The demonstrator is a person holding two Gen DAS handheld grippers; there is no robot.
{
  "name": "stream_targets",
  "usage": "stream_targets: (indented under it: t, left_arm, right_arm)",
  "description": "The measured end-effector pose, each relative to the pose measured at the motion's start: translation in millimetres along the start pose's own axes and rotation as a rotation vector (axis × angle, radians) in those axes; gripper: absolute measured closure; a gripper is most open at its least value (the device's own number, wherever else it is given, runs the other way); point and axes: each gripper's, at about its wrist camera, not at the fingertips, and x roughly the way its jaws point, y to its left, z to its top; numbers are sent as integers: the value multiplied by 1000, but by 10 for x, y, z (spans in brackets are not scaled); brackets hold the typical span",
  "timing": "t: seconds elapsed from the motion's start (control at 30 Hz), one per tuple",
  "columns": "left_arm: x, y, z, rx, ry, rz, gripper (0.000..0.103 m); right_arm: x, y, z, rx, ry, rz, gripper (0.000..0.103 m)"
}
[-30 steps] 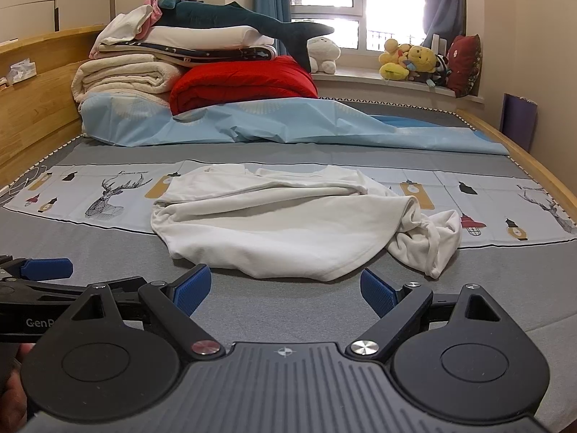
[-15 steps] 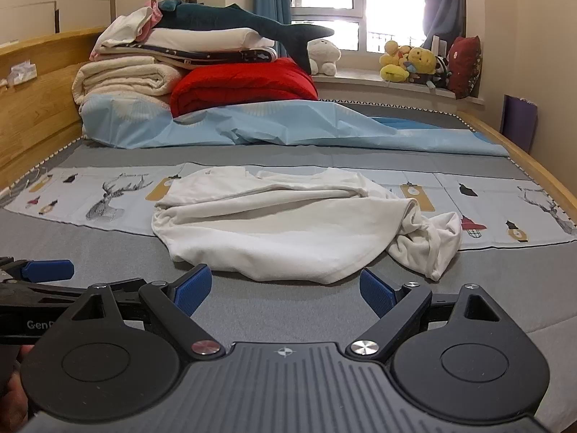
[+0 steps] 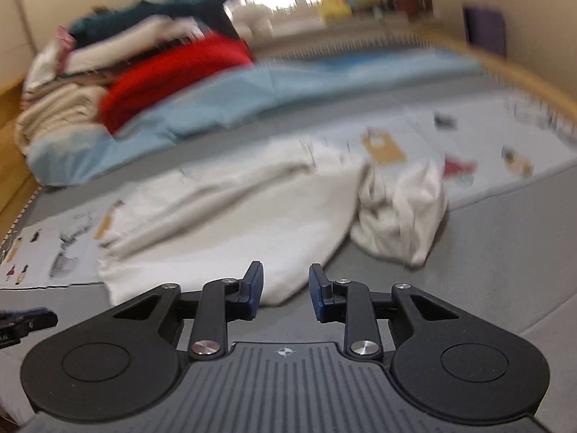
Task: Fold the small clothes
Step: 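Grasp the shirt hem with the left gripper while the right gripper grasps the hem beside it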
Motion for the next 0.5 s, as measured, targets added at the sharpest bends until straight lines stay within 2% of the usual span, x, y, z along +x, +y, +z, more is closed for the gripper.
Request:
stream_targets:
  t: [0.03, 0.07, 0.13, 0.2, 0.37, 0.47, 0.5]
  left_arm:
    - [143, 140, 16, -63, 64, -14, 81]
    - [245, 240, 65, -112, 90, -38, 81]
    - [411, 372, 192, -158, 123, -58, 79]
    - [530, 422, 292, -194, 106, -68, 79]
    - [876, 523, 408, -327, 127, -116, 63]
    - [1065, 542, 437, -356, 150, -116, 62]
    - [1101, 548, 438, -360, 147, -103, 61]
  right_arm:
    - [155, -65, 22, 44, 49, 5, 56]
    - [271, -97, 28, 65, 80, -7, 55]
    - [489, -101, 89, 61, 84, -19, 55]
    - [726, -89, 133, 51, 94, -34, 53]
    - [1262, -111, 164, 119, 169, -3, 52]
    - [1337, 46, 163, 34, 141, -1, 52]
    - [1345, 106, 145, 2, 136, 8, 60]
